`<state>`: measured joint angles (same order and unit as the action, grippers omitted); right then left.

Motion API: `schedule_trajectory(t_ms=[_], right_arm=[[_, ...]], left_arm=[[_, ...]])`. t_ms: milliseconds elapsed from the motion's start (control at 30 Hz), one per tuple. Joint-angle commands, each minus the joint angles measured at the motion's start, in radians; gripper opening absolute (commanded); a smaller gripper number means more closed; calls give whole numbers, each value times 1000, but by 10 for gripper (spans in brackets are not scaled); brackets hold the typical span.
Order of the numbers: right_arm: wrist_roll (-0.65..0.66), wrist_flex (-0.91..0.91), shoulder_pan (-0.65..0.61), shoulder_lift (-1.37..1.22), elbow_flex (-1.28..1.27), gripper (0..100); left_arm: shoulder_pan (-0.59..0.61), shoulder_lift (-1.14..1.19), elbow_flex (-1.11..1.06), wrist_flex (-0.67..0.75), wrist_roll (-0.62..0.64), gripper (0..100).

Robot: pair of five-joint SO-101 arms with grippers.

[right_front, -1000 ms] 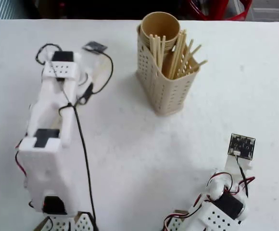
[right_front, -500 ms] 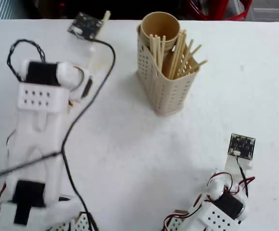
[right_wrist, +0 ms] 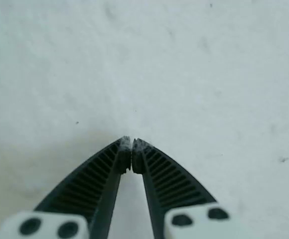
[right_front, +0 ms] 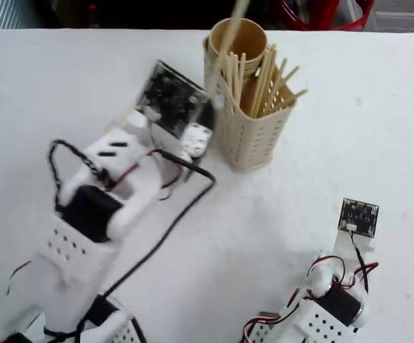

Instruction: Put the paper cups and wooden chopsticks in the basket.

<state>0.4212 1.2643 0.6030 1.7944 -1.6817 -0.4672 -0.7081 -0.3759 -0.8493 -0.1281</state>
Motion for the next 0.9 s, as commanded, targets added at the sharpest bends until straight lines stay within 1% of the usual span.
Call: schedule_trajectory(t_ms=[0,100,167,200,333,467,633,867], right_arm=[[9,5,4,7,-9,19],[9,5,4,7,-9,19],[9,5,4,7,-9,19],[9,5,4,7,-9,19],[9,5,4,7,-9,19],[9,5,4,7,-9,19],[9,5,4,7,-9,19],[9,5,4,7,-9,19]], left_arm=[[-127,79,-2,362,6,23],[-139,194,38,511,5,23],[-136,285,92,566,3,24],[-128,332,129,571,3,24],[-104,493,276,525,6,24],[-76,585,377,462,6,24],[-45,619,416,459,6,24],[-42,624,414,460,6,24]])
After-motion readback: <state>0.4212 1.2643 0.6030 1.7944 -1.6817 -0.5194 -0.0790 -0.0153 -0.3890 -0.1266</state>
